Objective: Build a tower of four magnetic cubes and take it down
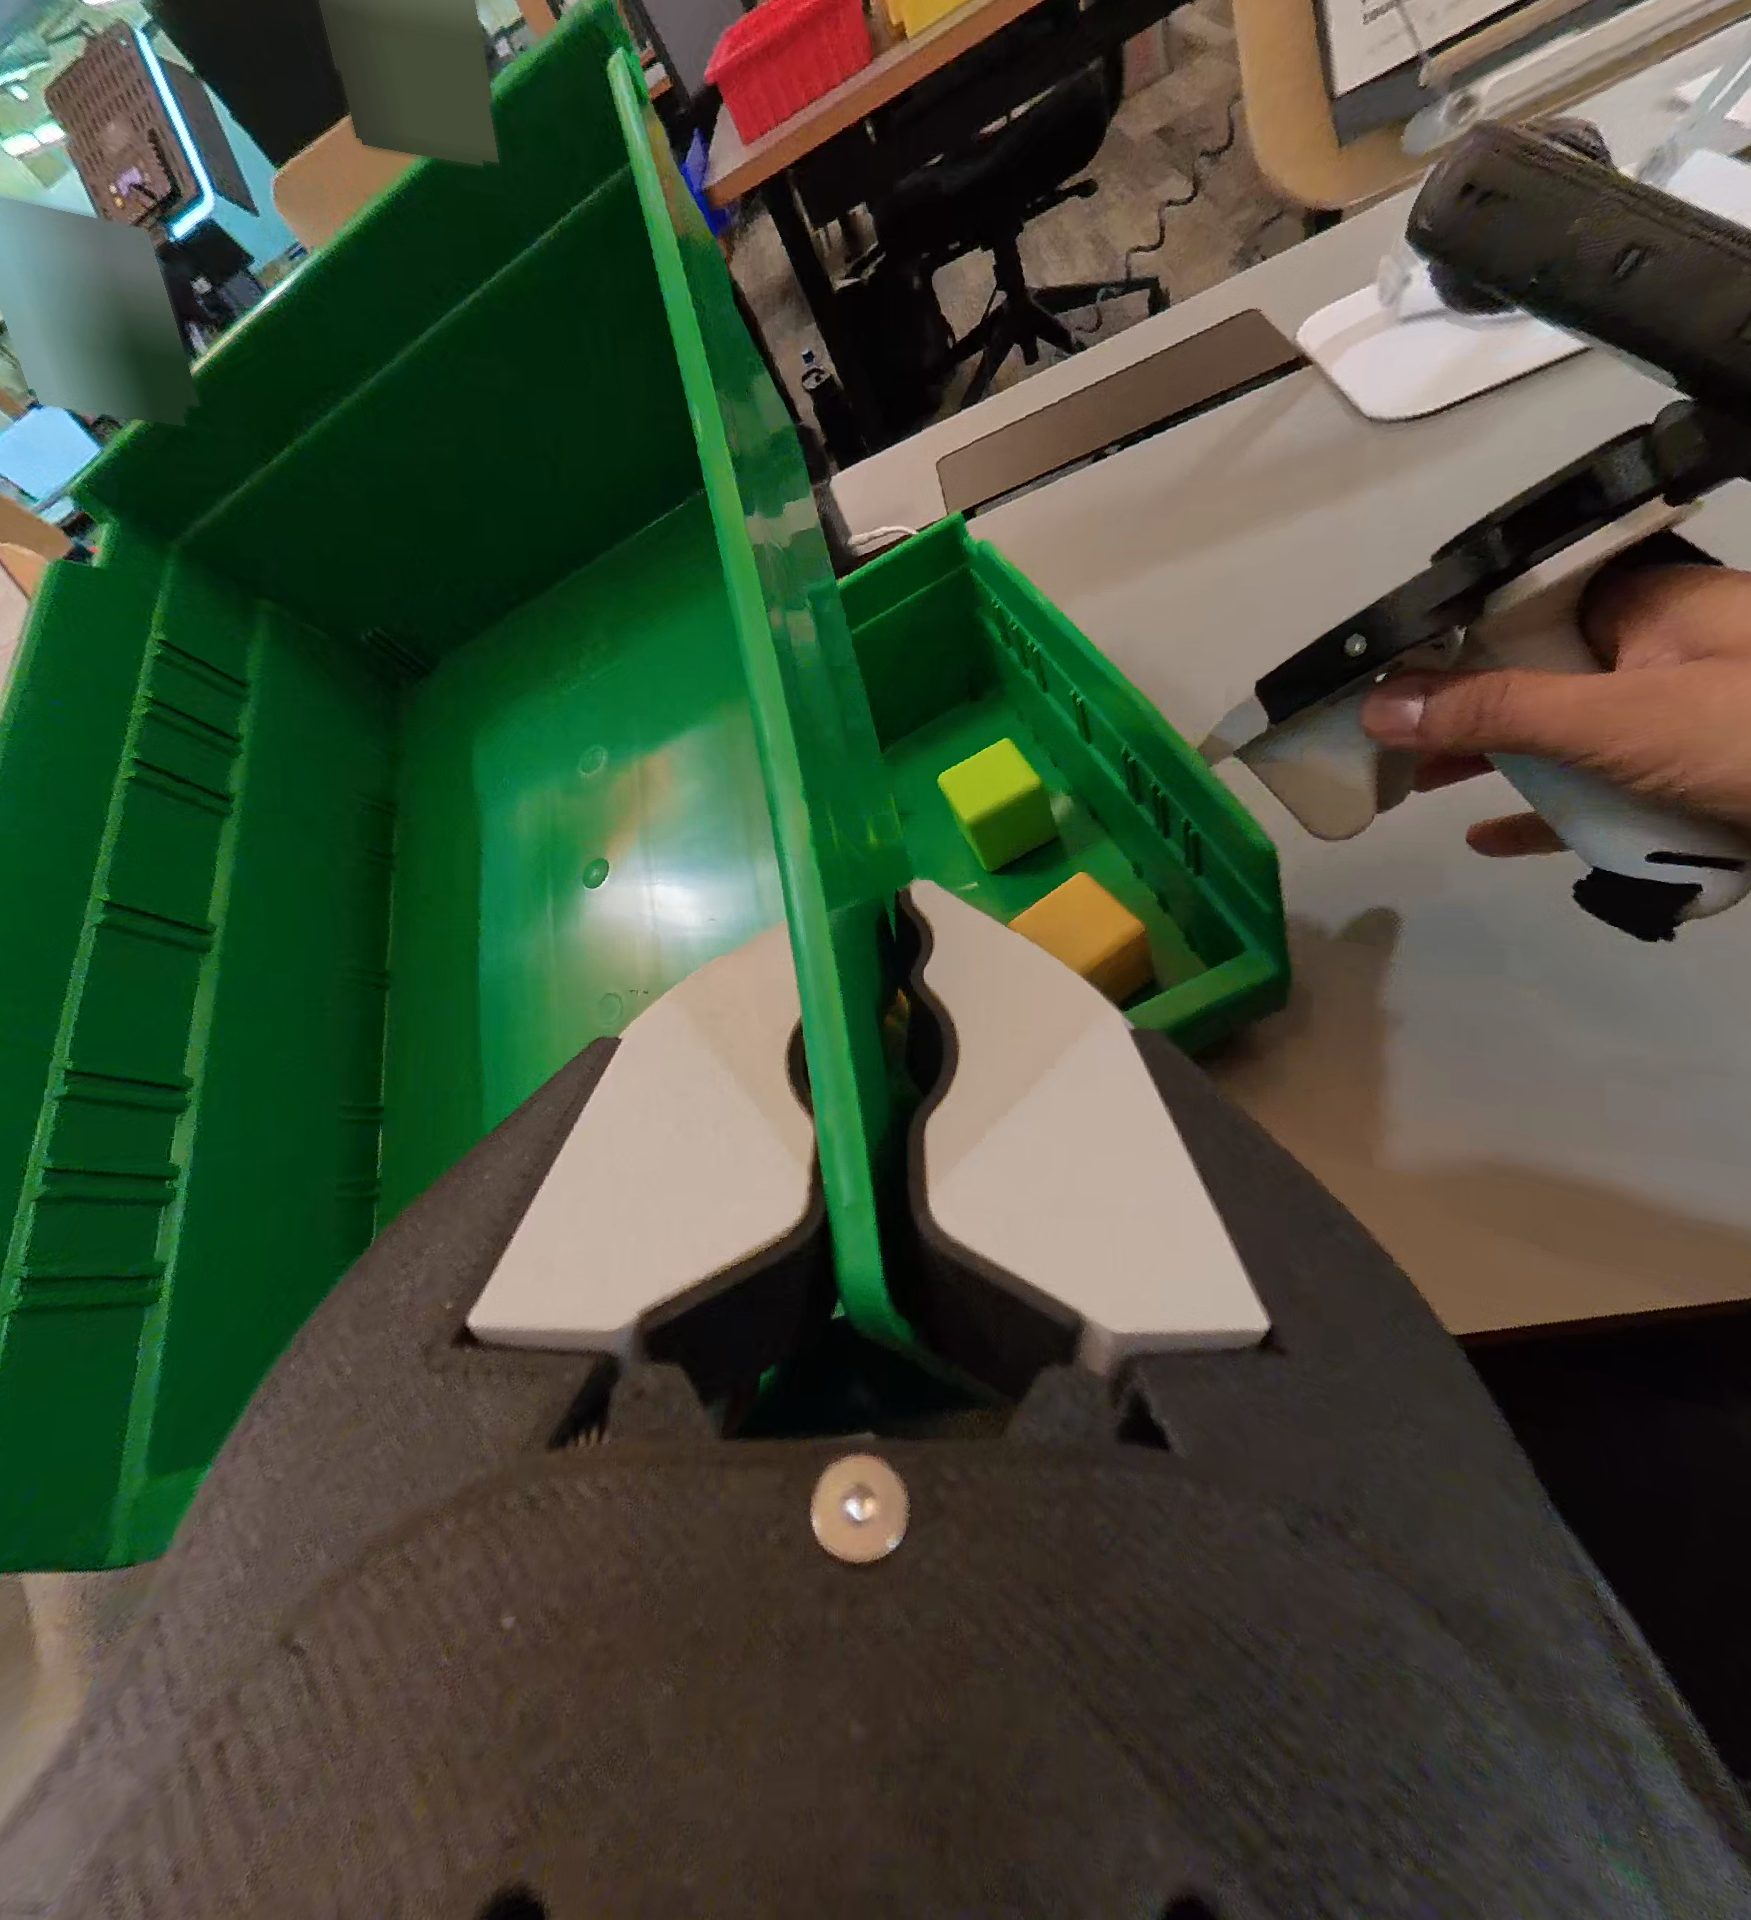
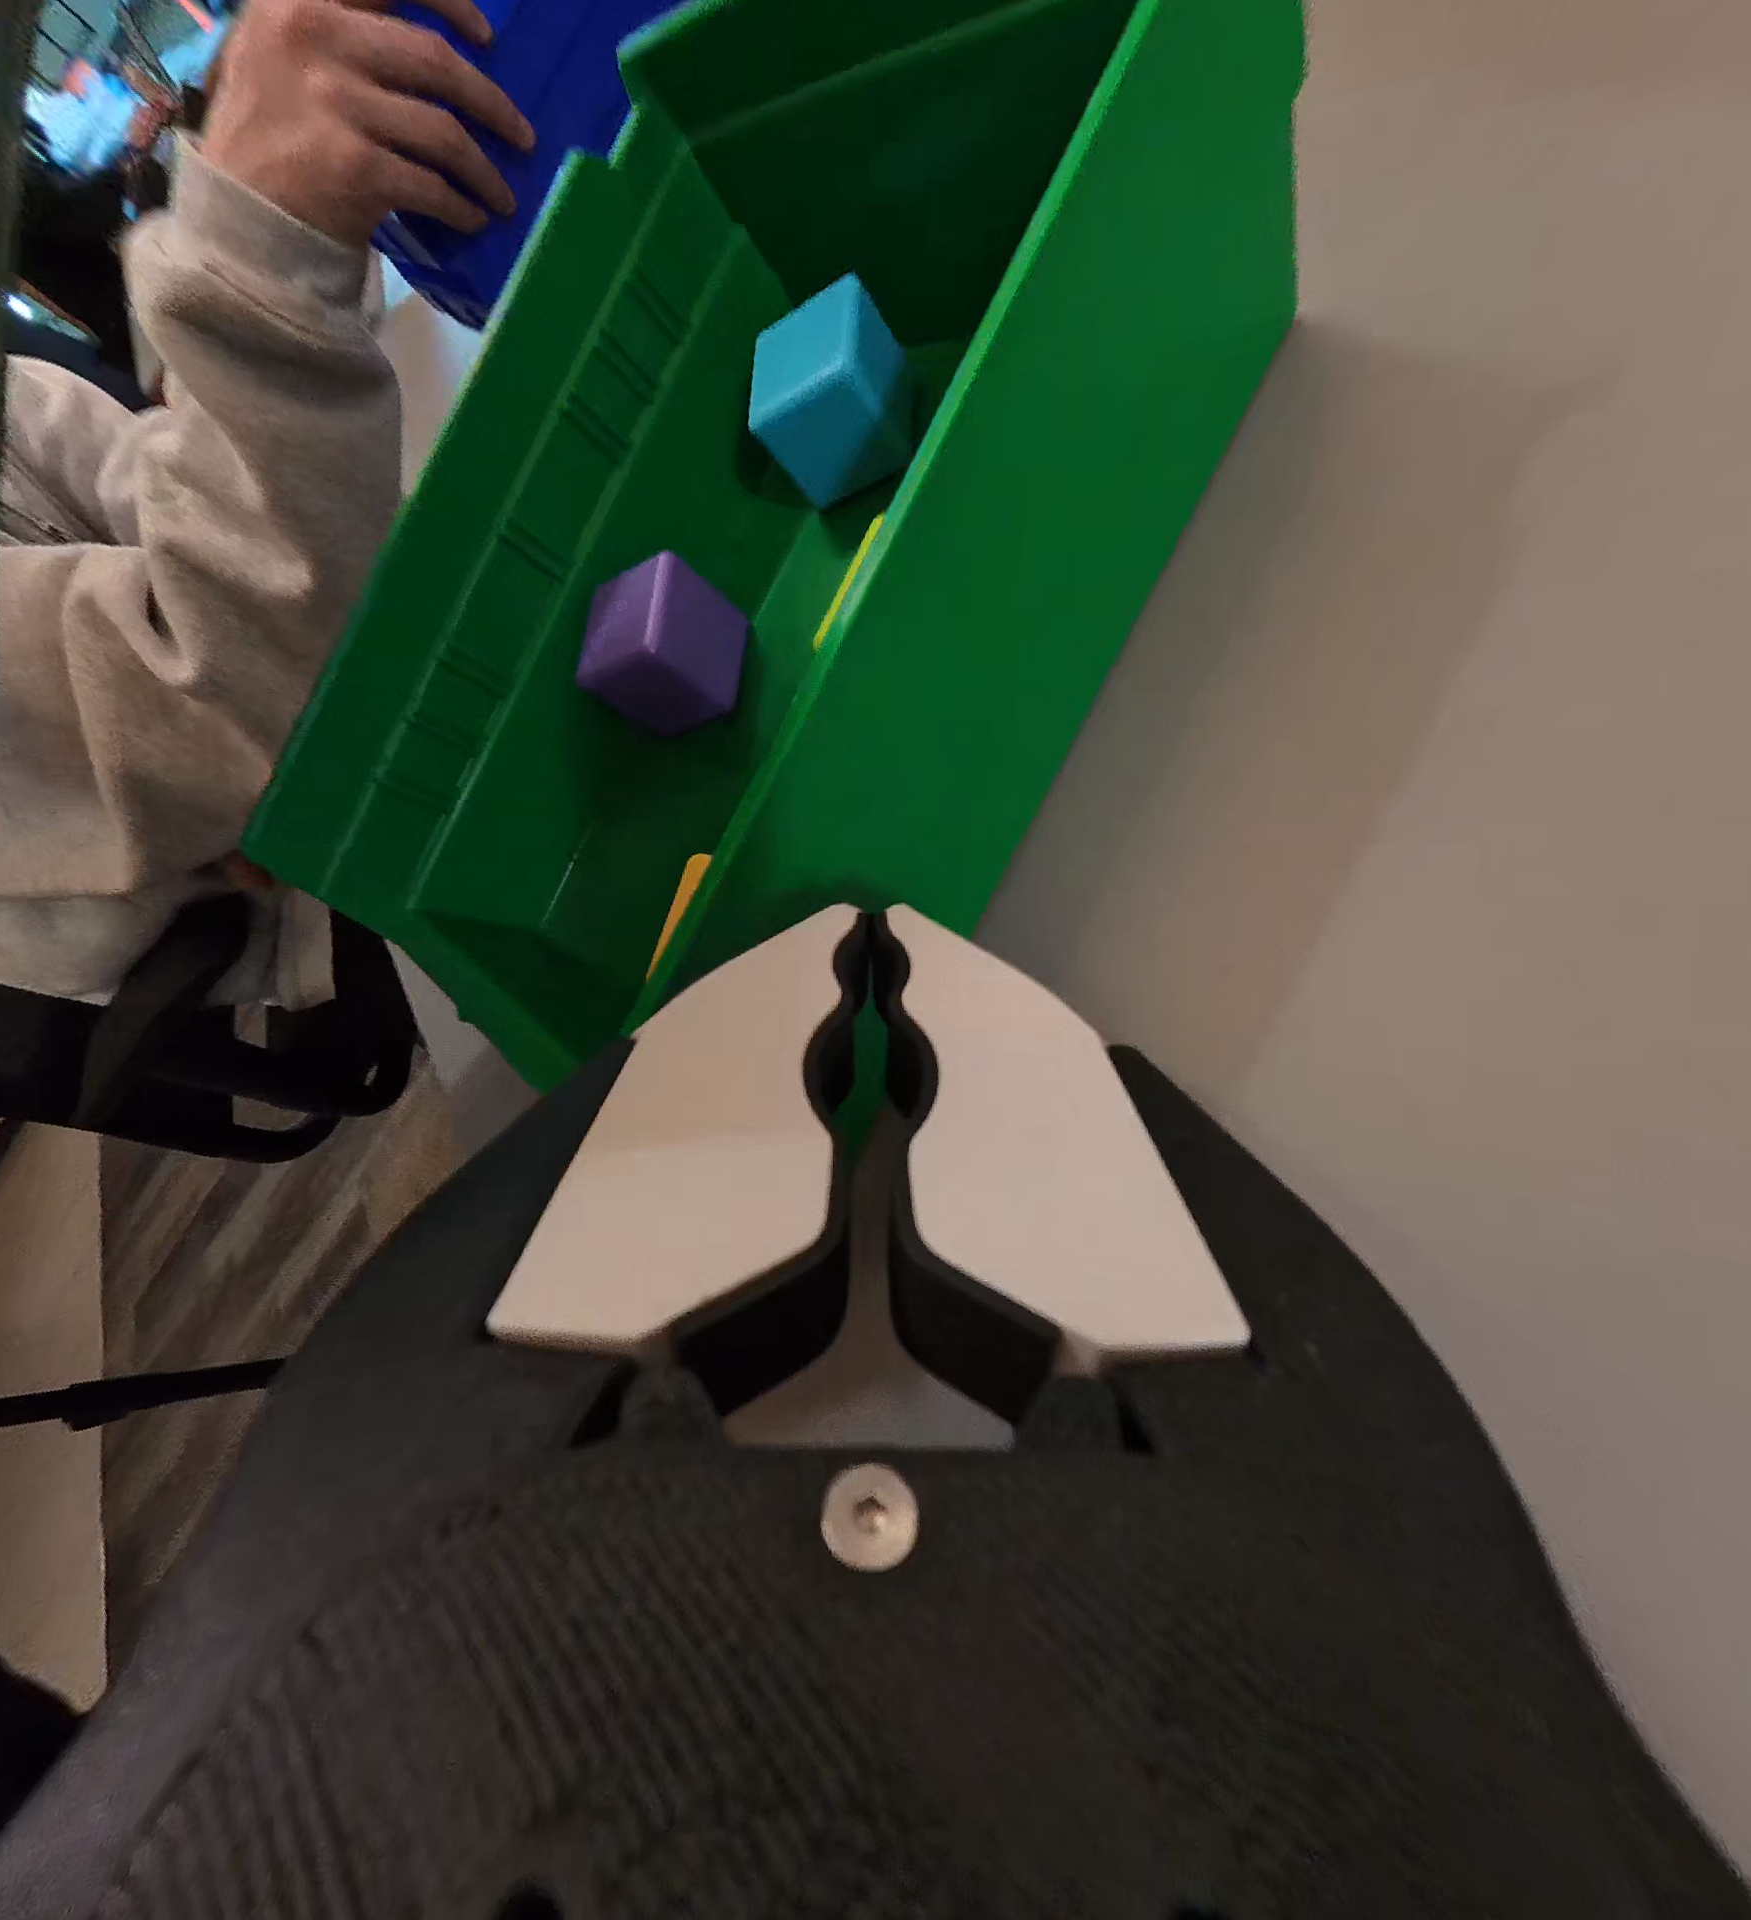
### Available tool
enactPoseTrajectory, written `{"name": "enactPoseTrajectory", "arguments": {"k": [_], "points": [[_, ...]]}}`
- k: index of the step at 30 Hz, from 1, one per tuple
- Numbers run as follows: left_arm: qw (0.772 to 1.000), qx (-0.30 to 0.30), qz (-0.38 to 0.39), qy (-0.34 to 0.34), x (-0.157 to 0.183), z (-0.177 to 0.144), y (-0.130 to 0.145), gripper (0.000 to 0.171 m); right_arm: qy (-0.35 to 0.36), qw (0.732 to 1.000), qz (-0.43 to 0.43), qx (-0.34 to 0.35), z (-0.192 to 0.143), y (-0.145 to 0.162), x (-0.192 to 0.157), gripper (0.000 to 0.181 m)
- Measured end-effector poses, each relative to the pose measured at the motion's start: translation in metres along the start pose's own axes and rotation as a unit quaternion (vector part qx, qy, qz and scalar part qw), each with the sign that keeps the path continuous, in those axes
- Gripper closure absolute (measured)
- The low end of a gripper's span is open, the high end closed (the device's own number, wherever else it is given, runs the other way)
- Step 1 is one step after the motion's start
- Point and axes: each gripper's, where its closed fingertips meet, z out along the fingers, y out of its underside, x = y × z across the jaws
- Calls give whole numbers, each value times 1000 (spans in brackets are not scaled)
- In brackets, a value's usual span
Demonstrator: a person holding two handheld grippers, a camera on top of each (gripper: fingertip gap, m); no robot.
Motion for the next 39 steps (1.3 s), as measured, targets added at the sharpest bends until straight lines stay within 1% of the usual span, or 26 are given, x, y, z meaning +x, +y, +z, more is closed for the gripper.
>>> {"name": "enactPoseTrajectory", "arguments": {"k": [1, 3, 6, 8, 10, 12, 14, 16, 18, 19, 21, 23, 24, 26, 27, 29, 32, 36, 39], "points": [[1000, 6, 0, 5, 4, -2, -4, 164, -5, 1000, 1, 8, -11, -4, 3, 181], [1000, 23, 3, 20, 15, -8, -15, 164, -14, 999, 0, 34, -42, -14, 10, 181], [997, 53, 13, 61, 46, -19, -38, 165, -22, 997, -6, 77, -108, -18, 26, 181], [992, 67, 32, 102, 77, -25, -55, 165, -30, 995, -14, 99, -153, -9, 39, 181], [982, 83, 55, 159, 114, -29, -74, 165, -13, 994, -15, 105, -195, 11, 62, 179], [966, 100, 65, 228, 154, -34, -95, 165, 17, 992, -10, 127, -239, 29, 91, 178], [946, 106, 68, 298, 197, -38, -115, 165, 44, 987, -3, 157, -284, 45, 120, 181], [924, 112, 66, 360, 243, -41, -134, 165, 63, 983, -15, 173, -322, 67, 149, 181], [901, 116, 67, 413, 289, -39, -148, 165, 111, 978, -28, 173, -355, 91, 189, 181], [891, 116, 68, 433, 312, -34, -153, 164, 146, 973, -14, 181, -374, 100, 211, 181], [879, 108, 64, 460, 357, -17, -159, 164, 198, 950, 47, 238, -419, 105, 246, 181], [876, 93, 71, 467, 398, 8, -159, 164, 208, 931, 78, 292, -455, 105, 259, 181], [878, 87, 78, 464, 418, 22, -157, 165, 231, 923, 84, 297, -468, 110, 265, 181], [884, 83, 97, 450, 453, 48, -153, 165, 294, 911, 83, 277, -484, 128, 277, 181], [886, 85, 103, 443, 469, 59, -152, 165, 307, 909, 81, 270, -487, 135, 278, 181], [885, 84, 106, 445, 497, 73, -151, 165, 306, 911, 83, 264, -486, 146, 273, 180], [873, 65, 91, 474, 532, 80, -151, 165, 309, 915, 85, 243, -483, 164, 265, 177], [881, 72, 121, 453, 564, 87, -149, 165, 342, 908, 80, 228, -488, 182, 258, 163], [880, 75, 137, 448, 582, 87, -146, 165, 371, 899, 63, 226, -493, 187, 255, 154]]}}
